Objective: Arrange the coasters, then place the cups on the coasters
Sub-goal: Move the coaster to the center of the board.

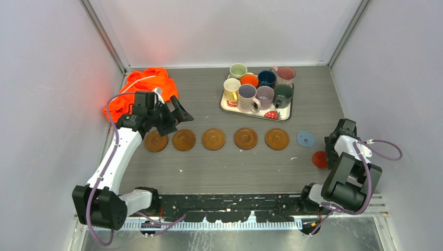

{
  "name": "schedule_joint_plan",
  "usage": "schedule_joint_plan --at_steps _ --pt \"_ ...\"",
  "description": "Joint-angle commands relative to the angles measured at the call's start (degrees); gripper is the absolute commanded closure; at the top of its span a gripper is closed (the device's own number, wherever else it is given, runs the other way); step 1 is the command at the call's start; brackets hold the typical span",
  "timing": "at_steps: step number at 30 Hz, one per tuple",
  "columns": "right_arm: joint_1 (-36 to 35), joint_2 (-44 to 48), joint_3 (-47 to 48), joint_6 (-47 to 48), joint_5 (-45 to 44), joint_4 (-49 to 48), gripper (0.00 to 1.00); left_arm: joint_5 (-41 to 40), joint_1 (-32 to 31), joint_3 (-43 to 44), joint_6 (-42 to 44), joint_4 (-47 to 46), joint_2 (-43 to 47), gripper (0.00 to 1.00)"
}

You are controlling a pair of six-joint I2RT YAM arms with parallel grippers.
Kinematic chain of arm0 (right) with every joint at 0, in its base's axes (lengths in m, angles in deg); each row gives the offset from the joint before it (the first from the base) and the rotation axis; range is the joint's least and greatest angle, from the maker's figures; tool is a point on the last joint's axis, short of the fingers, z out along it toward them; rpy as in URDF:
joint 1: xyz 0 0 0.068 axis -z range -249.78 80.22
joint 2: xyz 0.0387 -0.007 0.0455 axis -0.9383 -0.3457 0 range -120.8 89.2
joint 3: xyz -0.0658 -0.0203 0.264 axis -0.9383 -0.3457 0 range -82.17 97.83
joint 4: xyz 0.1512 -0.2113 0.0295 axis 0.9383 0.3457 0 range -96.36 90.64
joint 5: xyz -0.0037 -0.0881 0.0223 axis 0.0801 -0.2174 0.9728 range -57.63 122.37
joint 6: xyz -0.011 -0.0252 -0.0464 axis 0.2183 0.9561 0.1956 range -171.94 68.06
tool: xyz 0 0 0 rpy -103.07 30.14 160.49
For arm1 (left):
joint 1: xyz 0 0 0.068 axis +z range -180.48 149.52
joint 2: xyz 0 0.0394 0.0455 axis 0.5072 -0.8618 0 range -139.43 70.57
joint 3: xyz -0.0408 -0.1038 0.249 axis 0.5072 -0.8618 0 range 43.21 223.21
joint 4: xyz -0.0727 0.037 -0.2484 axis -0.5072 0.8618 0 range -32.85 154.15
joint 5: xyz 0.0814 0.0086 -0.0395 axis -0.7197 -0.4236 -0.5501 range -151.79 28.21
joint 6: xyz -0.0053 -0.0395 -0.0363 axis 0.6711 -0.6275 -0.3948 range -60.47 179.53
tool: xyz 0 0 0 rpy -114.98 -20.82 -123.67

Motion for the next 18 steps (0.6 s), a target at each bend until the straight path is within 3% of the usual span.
schedule_joint_plan --at_steps 1,8,18 --pt "0.1 -1.2 -0.6 -2.5 2.0 -5.3 0.0 1.5 -0.2 1.2 0.6 -2.0 0.7 0.0" --pt "0.1 1.6 4.1 1.5 -1.6 4.5 0.0 2.0 -0.4 1.6 0.9 -2.5 0.0 0.0" --pt "-1.6 9.2 1.8 5.0 2.4 11.8 0.0 1.5 -0.8 1.6 1.0 -2.6 -0.1 0.0"
